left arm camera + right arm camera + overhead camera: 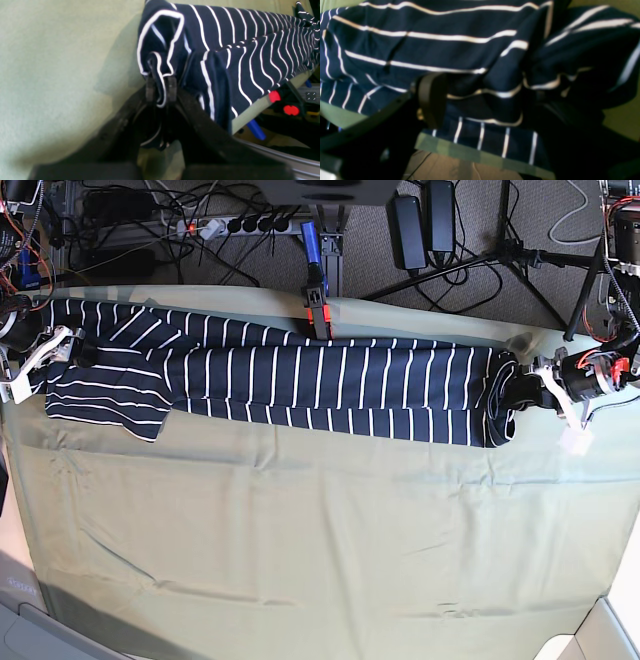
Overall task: Fold the T-shirt properly
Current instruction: 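Hold both strip ends and press them flat onto the cloth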
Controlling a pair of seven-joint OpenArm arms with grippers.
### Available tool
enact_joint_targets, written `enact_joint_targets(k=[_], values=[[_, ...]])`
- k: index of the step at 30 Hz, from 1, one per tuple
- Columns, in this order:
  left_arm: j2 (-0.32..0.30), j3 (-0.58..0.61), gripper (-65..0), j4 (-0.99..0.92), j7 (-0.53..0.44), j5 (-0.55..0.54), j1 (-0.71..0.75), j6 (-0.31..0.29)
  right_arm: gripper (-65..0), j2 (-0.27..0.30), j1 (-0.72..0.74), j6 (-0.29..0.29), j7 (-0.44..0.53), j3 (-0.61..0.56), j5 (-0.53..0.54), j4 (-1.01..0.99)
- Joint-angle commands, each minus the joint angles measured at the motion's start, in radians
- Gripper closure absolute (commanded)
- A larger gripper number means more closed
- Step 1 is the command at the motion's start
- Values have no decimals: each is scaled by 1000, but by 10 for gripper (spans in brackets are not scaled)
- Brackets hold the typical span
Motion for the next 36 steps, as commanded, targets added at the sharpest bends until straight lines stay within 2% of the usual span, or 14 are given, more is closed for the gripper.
enact_joint_targets(k=[1,2,3,7,8,20,21,24,25,27,36], values=[[-18,-7,0,12,-10,-10,-17,-27,-428,23,8,41,19,13,9,13],[-22,-7,0,12,-11,-10,-19,-27,-421,23,11,42,19,13,12,13],[-25,-7,0,14,-11,-10,-23,-27,-381,23,13,41,19,13,13,14],[-43,-7,0,16,-8,-9,-48,-27,-58,23,25,41,18,15,19,30],[-48,-7,0,16,-6,-9,-55,-27,0,22,29,41,18,16,19,37],[-67,-7,0,16,-7,-10,-69,-27,0,22,30,40,23,49,3,124],[-67,-7,0,16,-7,-10,-69,-27,-70,22,30,40,23,49,3,124],[-67,-7,0,16,-7,-11,-69,-27,-344,22,30,40,23,49,3,124],[-67,-7,0,16,-7,-10,-69,-27,-397,22,30,40,23,49,3,124],[-67,-7,0,16,-7,-10,-69,-27,-424,22,30,40,22,49,3,124],[-67,-7,0,16,-6,-2,-69,-27,-423,21,23,39,-27,87,3,191]])
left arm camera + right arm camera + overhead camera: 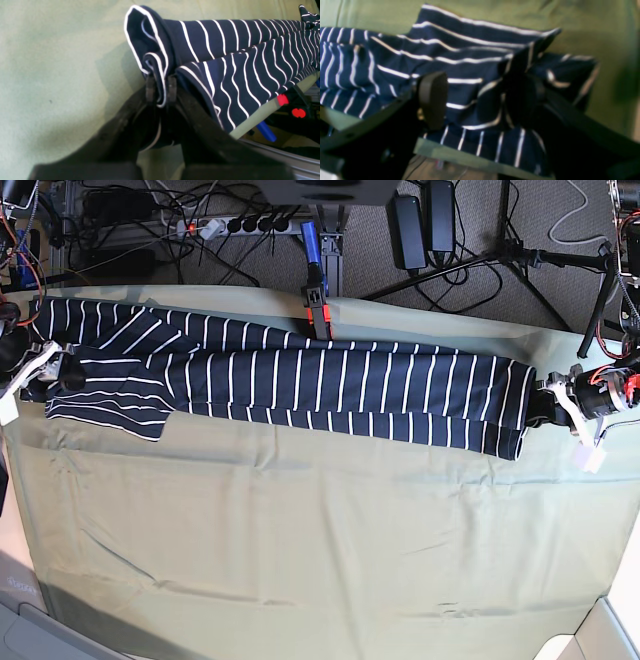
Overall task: Fold the T-shirt properly
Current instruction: 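Hold both strip ends and press them flat onto the cloth, then lift the strip end with the left gripper and carry it toward the right gripper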
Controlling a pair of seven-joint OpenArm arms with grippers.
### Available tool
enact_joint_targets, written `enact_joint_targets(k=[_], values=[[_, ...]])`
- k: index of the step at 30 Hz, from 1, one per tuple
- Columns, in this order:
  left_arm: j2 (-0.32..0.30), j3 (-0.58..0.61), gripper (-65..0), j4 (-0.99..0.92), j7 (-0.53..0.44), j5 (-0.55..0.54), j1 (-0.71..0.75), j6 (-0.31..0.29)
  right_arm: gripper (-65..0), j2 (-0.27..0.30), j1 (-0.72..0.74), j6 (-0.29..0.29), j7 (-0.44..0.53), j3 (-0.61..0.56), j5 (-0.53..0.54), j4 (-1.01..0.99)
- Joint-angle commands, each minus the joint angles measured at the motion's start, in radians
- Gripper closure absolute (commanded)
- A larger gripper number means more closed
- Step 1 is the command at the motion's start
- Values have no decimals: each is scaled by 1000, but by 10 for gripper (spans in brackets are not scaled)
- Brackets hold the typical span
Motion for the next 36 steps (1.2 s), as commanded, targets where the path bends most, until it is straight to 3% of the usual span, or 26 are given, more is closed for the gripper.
enact_joint_targets(k=[1,7,10,12,14,21,28,31,36], values=[[-23,-8,0,15,-18,-14,-17,-25,-423,19,2,39,12,35,12,37],[-23,-8,0,15,-18,-12,-17,-25,-422,19,-40,39,19,190,45,142],[-23,-8,0,15,-18,-13,-16,-25,-397,19,-39,39,72,201,69,152],[-23,-8,0,15,-18,-13,-17,-25,-236,19,-37,39,109,182,60,150],[-23,-8,0,15,-19,-16,-18,-25,0,19,-21,39,113,145,37,147],[-23,-8,0,15,-18,-19,-17,-25,0,19,-4,39,127,5,-162,24],[-22,-8,0,15,-6,-40,-16,-25,0,19,-6,39,121,-78,-144,-176],[-23,-8,0,16,-1,-51,-17,-25,0,19,-6,39,121,-71,-69,-167],[-31,-13,0,18,17,-73,-17,-25,0,19,-6,39,120,-34,-62,-64]])
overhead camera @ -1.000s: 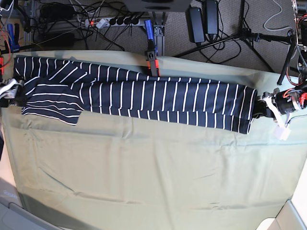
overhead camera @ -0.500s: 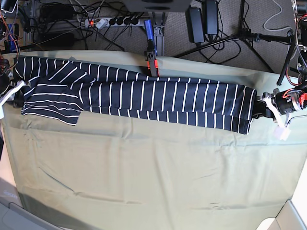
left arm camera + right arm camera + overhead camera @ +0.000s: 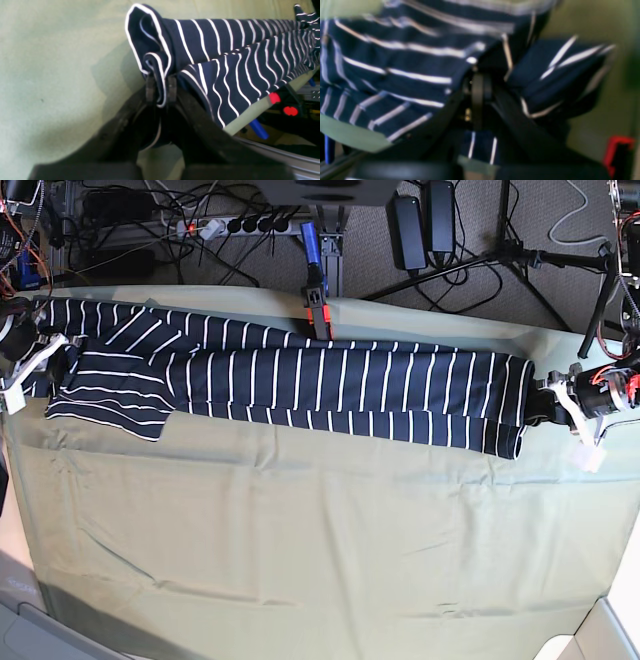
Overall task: Fold the T-shirt properly
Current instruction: 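Lift the strip end with the left gripper and carry it toward the right gripper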
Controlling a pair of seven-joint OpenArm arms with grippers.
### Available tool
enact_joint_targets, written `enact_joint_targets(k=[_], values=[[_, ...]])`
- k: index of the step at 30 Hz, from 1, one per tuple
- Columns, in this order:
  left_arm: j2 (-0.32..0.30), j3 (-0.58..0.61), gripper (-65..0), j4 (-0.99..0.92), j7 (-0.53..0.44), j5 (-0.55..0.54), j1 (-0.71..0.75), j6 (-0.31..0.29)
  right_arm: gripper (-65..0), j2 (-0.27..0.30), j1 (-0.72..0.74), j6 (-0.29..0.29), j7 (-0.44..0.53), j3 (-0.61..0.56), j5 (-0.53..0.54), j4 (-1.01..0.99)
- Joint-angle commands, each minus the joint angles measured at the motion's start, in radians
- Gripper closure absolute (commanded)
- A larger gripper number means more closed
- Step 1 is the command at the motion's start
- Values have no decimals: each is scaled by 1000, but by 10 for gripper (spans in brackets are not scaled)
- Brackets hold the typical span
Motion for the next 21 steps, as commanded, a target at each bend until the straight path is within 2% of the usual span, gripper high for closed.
enact_joint_targets(k=[1,8,13,17,21], values=[[-24,-21,0,23,-7,-22,-17,-25,0,24,8,39,20,21,13,39],[-11,-44,0,191,34,-89,-8,-25,0,24,7,39,5,48,13,108],[71,-26,0,440,27,-82,32,-25,0,24,7,39,5,48,13,105],[155,107,0,591,-39,32,55,-25,0,24,8,39,5,48,12,105],[284,285,0,597,-108,199,52,-25,0,24,7,39,-2,48,8,104]])
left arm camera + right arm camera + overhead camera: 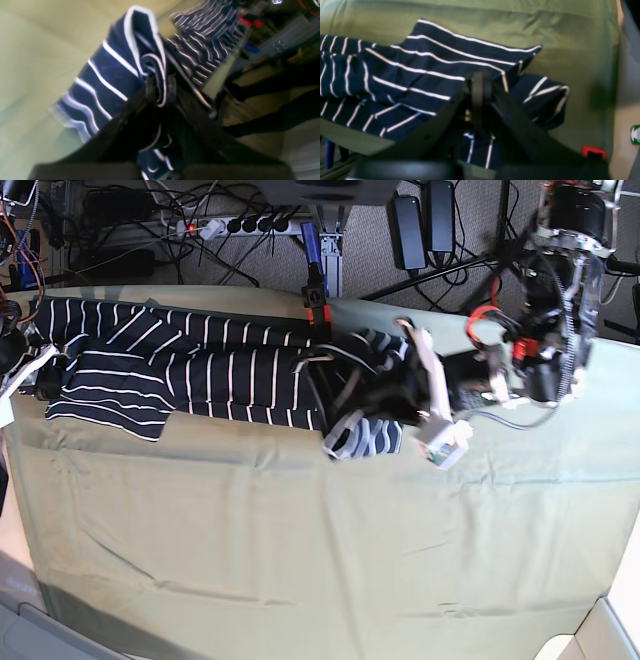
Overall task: Fold the T-shirt properly
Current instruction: 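Lift the strip end with the left gripper and carry it toward the right gripper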
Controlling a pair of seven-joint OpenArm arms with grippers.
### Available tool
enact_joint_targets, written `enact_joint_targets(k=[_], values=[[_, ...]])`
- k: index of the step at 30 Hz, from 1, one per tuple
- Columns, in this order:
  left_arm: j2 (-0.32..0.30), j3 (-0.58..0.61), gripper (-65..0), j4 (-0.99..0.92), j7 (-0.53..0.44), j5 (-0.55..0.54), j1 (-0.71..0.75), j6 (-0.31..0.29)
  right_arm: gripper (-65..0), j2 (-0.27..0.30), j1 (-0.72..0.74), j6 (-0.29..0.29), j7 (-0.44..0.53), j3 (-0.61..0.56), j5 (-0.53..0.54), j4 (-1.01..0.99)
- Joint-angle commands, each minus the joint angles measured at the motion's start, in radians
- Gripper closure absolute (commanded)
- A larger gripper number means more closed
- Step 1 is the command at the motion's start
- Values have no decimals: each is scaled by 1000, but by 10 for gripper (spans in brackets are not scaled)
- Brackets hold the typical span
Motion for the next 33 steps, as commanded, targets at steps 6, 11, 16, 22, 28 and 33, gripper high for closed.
enact_joint_targets(k=[6,11,16,22,28,33], values=[[206,147,0,-100,-77,164,-20,-17,0,23,7,39,13,12,8,11],[322,156,0,-210,-80,185,-61,-17,0,23,7,39,13,12,8,11],[390,157,0,-289,-79,197,-106,-17,0,23,7,39,13,12,8,11],[430,189,0,-333,-77,204,-108,-17,0,23,7,39,13,12,13,11],[460,217,-201,-335,-79,210,-108,-17,0,23,8,39,16,13,10,11],[479,217,-243,-333,-80,202,-111,-17,-208,23,25,21,15,85,12,11]])
